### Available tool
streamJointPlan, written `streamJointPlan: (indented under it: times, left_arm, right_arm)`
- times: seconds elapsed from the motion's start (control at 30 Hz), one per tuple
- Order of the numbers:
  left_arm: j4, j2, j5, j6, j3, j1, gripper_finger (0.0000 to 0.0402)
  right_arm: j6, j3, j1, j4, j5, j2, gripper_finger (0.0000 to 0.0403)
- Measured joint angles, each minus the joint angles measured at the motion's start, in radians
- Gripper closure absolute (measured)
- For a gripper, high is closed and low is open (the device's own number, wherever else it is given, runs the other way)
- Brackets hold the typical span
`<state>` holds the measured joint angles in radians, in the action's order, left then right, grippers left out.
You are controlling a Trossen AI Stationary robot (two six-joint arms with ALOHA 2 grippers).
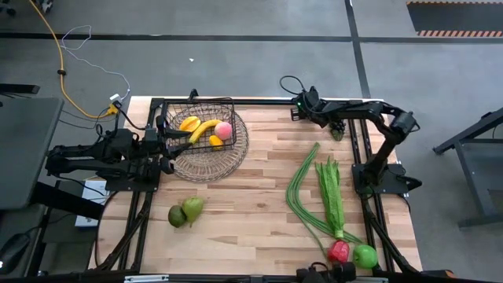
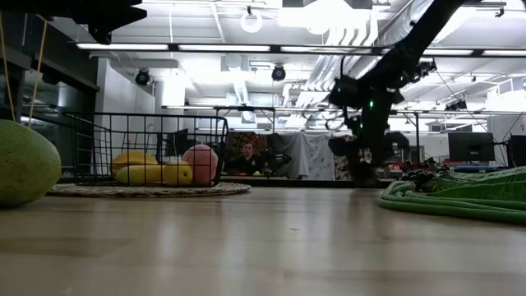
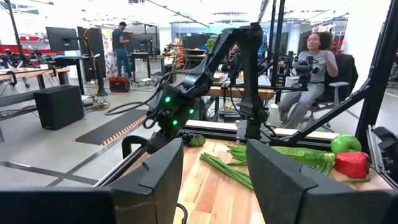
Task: Build produce basket
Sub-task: Put the black plum into the wire basket
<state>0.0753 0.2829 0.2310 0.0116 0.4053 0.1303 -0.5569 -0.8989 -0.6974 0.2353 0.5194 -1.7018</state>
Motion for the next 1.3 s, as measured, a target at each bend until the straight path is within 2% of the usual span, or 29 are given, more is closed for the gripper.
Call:
streamJointPlan:
  times: [0.17,0.3,0.43,0.6,0.7,0.8,0.9,1.1,1.3]
  left_arm:
    - [0.0,0.0,0.0,0.0,0.0,0.0,0.0236]
    - [0.0,0.0,0.0,0.0,0.0,0.0,0.0236]
    - [0.0,0.0,0.0,-0.005,0.0,0.0,0.0236]
    - [-0.002,0.0,-0.003,-0.006,0.0,0.0,0.0236]
    - [-0.006,0.0,-0.002,0.007,0.0,0.0,0.0236]
    - [-0.016,0.0,-0.002,0.008,0.0,0.0,0.0236]
    - [-0.026,0.0,-0.002,0.01,0.0,0.0,0.0236]
    - [-0.03,0.0,0.0,0.01,0.0,0.0,0.0236]
    - [-0.022,0.0,-0.003,0.011,0.0,0.0,0.0236]
  right_arm:
    - [0.086,0.0,0.085,0.024,0.009,0.099,0.0192]
    - [0.151,0.003,0.198,-0.041,0.014,0.157,0.0194]
    - [0.198,0.101,0.312,-0.346,-0.074,0.194,0.0194]
    - [0.248,0.246,0.423,-0.884,-0.216,0.189,0.0195]
    - [0.286,0.258,0.459,-1.031,-0.249,0.181,0.0193]
    - [0.32,0.201,0.474,-1.033,-0.257,0.164,0.0192]
    - [0.357,0.111,0.477,-1.031,-0.323,0.108,0.0192]
    - [0.394,-0.118,0.478,-1.026,-0.487,-0.096,0.0191]
    - [0.398,-0.316,0.483,-1.026,-0.552,-0.319,0.019]
